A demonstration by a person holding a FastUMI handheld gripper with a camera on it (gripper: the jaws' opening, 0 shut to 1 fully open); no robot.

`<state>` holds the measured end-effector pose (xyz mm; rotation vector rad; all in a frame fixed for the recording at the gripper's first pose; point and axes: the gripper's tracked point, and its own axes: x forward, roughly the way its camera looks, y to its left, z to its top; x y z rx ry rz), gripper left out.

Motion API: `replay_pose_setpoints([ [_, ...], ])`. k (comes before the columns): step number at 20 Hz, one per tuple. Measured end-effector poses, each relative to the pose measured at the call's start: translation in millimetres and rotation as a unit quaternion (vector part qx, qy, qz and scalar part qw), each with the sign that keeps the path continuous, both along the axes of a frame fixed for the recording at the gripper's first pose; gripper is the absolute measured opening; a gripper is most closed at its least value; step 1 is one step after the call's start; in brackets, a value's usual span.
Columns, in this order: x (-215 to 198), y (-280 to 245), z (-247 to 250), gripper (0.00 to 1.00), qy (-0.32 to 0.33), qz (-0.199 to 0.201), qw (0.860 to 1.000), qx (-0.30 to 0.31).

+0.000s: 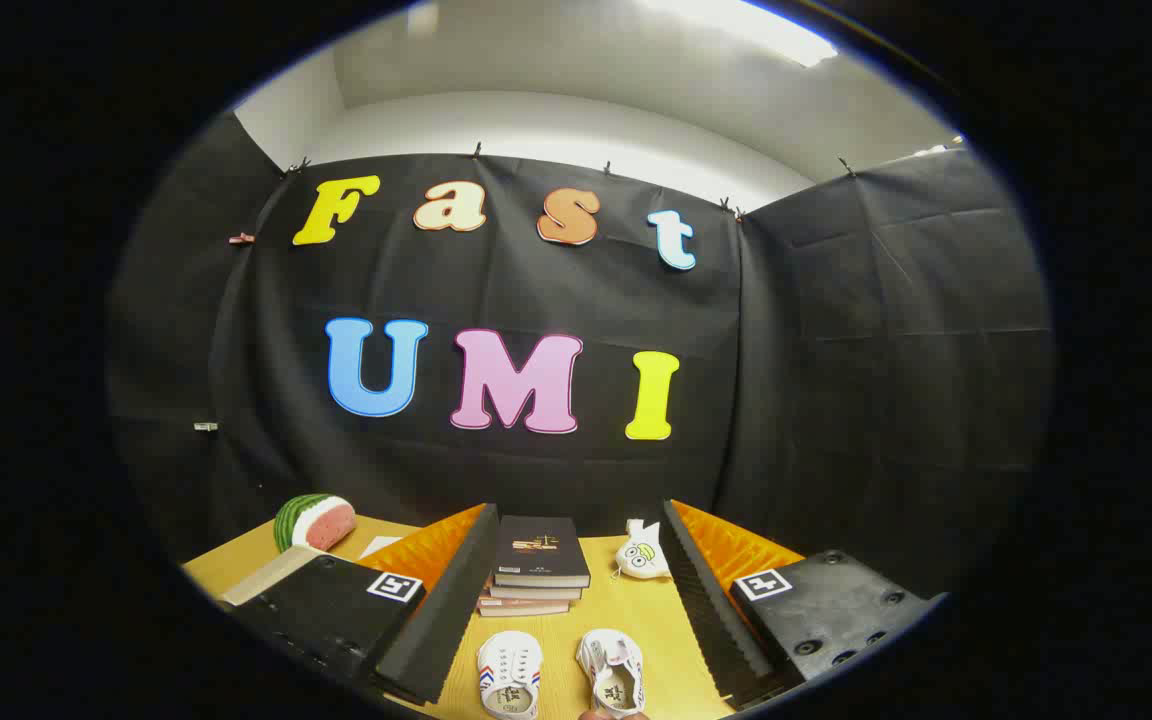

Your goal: Open the storage box then place both shoes into the box .Put the left shoe in first, then the right shoe, with the right side of both shoes facing outward in a uniform manner.

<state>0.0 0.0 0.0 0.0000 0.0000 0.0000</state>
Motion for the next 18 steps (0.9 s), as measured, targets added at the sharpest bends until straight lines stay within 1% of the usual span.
replay_pose_setpoints([
  [8, -4, -3, -10, 0.97, 0.020, -0.012, 1.000, 0.008],
  [11, -6, 1, -12, 0.97, 0.027, -0.009, 0.999, 0.017],
  [15, -8, 1, -15, 0.97, 0.030, -0.006, 1.000, 0.005],
  [18, -8, 3, -21, 0.97, 0.036, -0.004, 0.999, 0.019],
])
